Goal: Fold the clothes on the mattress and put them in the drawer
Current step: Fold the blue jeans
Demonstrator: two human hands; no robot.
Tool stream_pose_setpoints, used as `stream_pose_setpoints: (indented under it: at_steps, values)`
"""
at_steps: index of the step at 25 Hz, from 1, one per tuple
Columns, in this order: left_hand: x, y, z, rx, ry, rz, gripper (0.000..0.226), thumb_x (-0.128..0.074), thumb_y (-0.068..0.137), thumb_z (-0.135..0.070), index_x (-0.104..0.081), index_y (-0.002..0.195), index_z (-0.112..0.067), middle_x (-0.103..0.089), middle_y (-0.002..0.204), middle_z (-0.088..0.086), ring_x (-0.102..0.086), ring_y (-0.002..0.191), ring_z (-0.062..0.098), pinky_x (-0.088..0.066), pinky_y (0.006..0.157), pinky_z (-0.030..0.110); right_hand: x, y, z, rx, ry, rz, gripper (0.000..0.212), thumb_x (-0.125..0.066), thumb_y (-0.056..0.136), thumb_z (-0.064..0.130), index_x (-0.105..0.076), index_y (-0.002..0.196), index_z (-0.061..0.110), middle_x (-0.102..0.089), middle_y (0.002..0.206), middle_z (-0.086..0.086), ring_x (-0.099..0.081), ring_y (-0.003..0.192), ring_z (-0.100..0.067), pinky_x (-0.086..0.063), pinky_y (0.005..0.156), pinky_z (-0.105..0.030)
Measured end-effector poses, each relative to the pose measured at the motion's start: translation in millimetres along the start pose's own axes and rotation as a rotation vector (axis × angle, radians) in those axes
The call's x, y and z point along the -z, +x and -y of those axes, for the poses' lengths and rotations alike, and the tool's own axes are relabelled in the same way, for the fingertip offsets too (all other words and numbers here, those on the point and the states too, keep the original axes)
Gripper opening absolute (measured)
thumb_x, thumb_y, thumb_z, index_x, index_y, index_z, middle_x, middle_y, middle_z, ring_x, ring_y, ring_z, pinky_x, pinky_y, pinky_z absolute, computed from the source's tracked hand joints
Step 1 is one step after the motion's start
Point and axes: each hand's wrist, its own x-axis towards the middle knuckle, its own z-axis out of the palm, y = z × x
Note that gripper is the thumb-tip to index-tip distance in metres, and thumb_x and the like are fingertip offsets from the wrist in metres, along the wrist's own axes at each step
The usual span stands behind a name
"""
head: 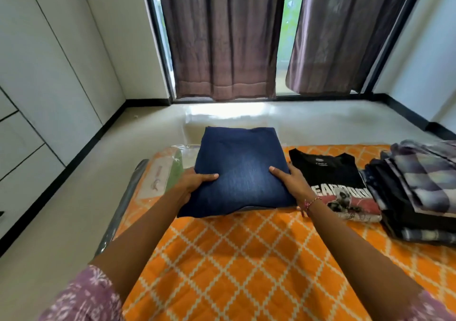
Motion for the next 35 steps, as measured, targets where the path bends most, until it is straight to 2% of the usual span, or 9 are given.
stream_pose_setpoints:
  at_steps: [2, 5, 11, 15, 21, 25, 28, 31, 35]
  values:
    - [-13.7, 41.0, 5.7, -0.048, 0.167, -0.012, 0.066, -0.074, 0.081, -0.013, -0.041, 0.138, -0.007, -0.051, 0.137, 0.013, -0.051, 0.121, 0.03, -0.042, 0.095, 0.038, 13.3, 34.2, -11.0, -0.081, -0.129, 0.002, 0.043, -0.056, 0.094, 0.015, -0.044, 0.135, 0.011, -0.054, 0.132, -0.011, -0.058, 0.106, -0.023, -0.047, 0.085, -0.031]
    - [-25.3, 65.7, 33.9, -0.129, 0.865, 0.092, 0.085, -0.052, 0.097, -0.026, 0.012, 0.149, -0.004, -0.019, 0.156, 0.016, -0.031, 0.139, 0.034, -0.029, 0.111, 0.045, 19.1, 52.8, -39.5, -0.129, -0.653, 0.028, 0.046, -0.045, 0.099, 0.016, -0.035, 0.143, 0.007, -0.043, 0.143, -0.018, -0.046, 0.125, -0.037, -0.037, 0.1, -0.039]
    - [2.7, 18.2, 35.8, -0.293, 1.38, -0.109, 0.085, -0.045, 0.095, -0.046, 0.009, 0.151, -0.014, -0.015, 0.158, 0.011, -0.019, 0.143, 0.031, -0.019, 0.112, 0.049, 0.1, 19.4, -16.6, 0.042, -1.184, -0.048, 0.059, -0.051, 0.095, 0.032, -0.025, 0.144, 0.011, -0.031, 0.144, -0.021, -0.035, 0.13, -0.039, -0.039, 0.099, -0.048]
    - [44.0, -61.5, 15.8, -0.288, 1.436, -0.169, 0.089, -0.048, 0.095, -0.045, 0.013, 0.15, -0.011, -0.004, 0.16, 0.011, -0.004, 0.147, 0.029, -0.011, 0.115, 0.05, -52.0, -35.8, 26.8, 0.114, -1.239, 0.142, 0.071, -0.055, 0.093, 0.037, -0.019, 0.148, 0.013, -0.024, 0.151, -0.017, -0.027, 0.137, -0.037, -0.037, 0.106, -0.046]
    - [134.1, -181.5, 6.3, -0.321, 1.43, -0.537, 0.086, -0.045, 0.096, -0.042, 0.013, 0.15, -0.007, -0.004, 0.158, 0.017, 0.0, 0.147, 0.027, -0.007, 0.115, 0.05, -146.7, -133.3, 101.1, 0.34, -1.114, 0.285, 0.076, -0.061, 0.09, 0.036, -0.021, 0.149, 0.009, -0.034, 0.148, -0.018, -0.036, 0.133, -0.036, -0.035, 0.106, -0.041]
    - [200.0, -240.7, 33.9, -0.273, 1.36, -0.688, 0.08, -0.041, 0.099, -0.036, 0.013, 0.149, -0.007, 0.005, 0.158, 0.018, 0.007, 0.147, 0.029, 0.002, 0.116, 0.051, -220.6, -184.2, 135.9, 0.525, -1.199, 0.26, 0.073, -0.058, 0.092, 0.04, -0.023, 0.149, 0.011, -0.032, 0.149, -0.019, -0.032, 0.135, -0.036, -0.031, 0.107, -0.042]
    - [250.0, -241.6, 52.1, -0.194, 1.29, -0.848, 0.081, -0.047, 0.097, -0.025, 0.011, 0.149, -0.006, 0.009, 0.158, 0.02, 0.012, 0.146, 0.03, 0.005, 0.115, 0.051, -282.6, -185.4, 143.9, 0.718, -1.317, 0.243, 0.073, -0.052, 0.094, 0.044, -0.016, 0.151, 0.014, -0.022, 0.154, -0.016, -0.021, 0.142, -0.032, -0.028, 0.109, -0.044]
    - [292.1, -224.7, 67.0, -0.15, 1.277, -0.856, 0.084, -0.049, 0.096, -0.025, 0.013, 0.149, -0.007, 0.012, 0.157, 0.02, 0.014, 0.146, 0.03, 0.008, 0.115, 0.051, -352.1, -171.1, 137.5, 0.876, -1.489, 0.198, 0.072, -0.043, 0.096, 0.048, -0.01, 0.151, 0.016, -0.009, 0.158, -0.014, -0.008, 0.146, -0.03, -0.03, 0.108, -0.046]
    - [372.5, -178.4, 75.4, -0.183, 1.361, -0.855, 0.084, -0.048, 0.096, -0.03, 0.014, 0.15, -0.01, 0.012, 0.158, 0.018, 0.015, 0.146, 0.03, 0.008, 0.115, 0.05, -465.0, -134.2, 143.9, 1.161, -1.593, 0.314, 0.074, -0.043, 0.096, 0.045, -0.002, 0.152, 0.019, 0.004, 0.16, -0.013, 0.003, 0.148, -0.028, -0.016, 0.116, -0.048]
